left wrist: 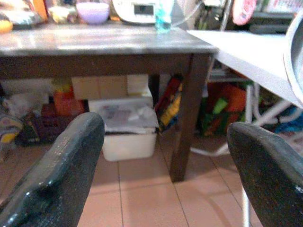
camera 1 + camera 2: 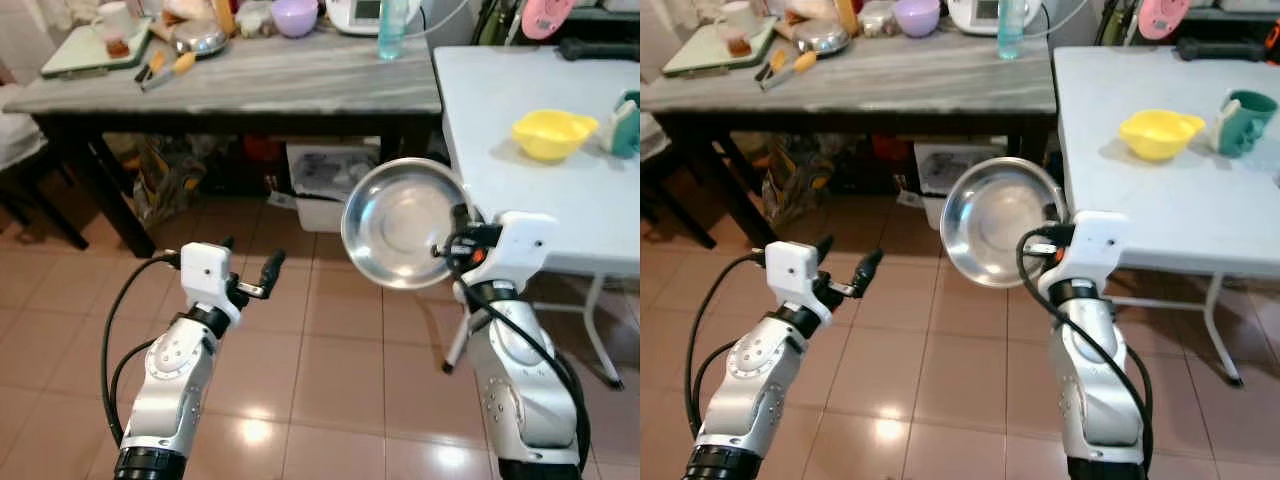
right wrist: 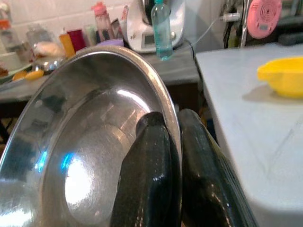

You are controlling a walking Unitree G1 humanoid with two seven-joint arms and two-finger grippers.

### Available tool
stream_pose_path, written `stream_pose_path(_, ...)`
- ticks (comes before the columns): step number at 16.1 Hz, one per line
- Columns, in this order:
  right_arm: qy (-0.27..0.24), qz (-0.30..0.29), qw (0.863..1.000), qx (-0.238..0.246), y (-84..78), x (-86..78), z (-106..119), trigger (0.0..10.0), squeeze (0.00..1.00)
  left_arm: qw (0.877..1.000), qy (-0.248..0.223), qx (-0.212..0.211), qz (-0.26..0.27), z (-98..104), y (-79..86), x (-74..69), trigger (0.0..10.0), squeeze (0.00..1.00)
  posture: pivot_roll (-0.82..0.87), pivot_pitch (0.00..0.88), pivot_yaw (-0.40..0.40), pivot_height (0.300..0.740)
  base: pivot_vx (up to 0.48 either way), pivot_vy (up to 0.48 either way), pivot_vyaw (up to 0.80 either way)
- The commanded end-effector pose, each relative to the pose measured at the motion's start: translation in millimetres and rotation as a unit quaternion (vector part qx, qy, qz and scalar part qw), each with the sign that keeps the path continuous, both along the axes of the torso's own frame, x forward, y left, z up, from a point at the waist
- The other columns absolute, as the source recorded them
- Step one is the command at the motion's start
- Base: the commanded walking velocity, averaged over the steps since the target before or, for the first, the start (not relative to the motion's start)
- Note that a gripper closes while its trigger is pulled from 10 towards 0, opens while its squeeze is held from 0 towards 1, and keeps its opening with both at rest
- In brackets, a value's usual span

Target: Setting the table

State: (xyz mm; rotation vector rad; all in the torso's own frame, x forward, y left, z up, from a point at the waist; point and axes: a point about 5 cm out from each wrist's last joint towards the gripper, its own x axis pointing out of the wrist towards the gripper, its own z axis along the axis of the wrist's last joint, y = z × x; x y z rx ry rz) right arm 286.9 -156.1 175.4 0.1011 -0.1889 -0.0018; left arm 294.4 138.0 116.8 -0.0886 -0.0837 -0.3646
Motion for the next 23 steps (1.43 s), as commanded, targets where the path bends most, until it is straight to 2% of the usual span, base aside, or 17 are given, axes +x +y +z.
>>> stream_pose_path(1,-0.007,-0.012,1.0,-0.007,-7.4,-1.6,1.9,10.0,0.0,1.0,-0.001,-0.001,-0.011,0.4,-6.5,-0.8,10.0,0.0,-0.05,0.099,0.065,0.74,0.394,0.0,0.0)
stream_pose_path(17,-0.004,-0.009,1.0,-0.012,-4.9,1.6,-0.8,10.0,0.0,1.0,0.001,0.001,-0.016,-0.6,-9.9,0.0,10.0,0.0,-0.05,0.096,0.065,0.74,0.414,0.0,0.0)
stream_pose_path(23,-0.003,-0.002,1.0,-0.008,-2.7,3.2,-2.3,10.0,0.0,1.0,0.002,0.0,-0.011,-0.6,-7.3,0.4,10.0,0.0,-0.04,0.092,0.063,0.74,0.367,0.304,0.0)
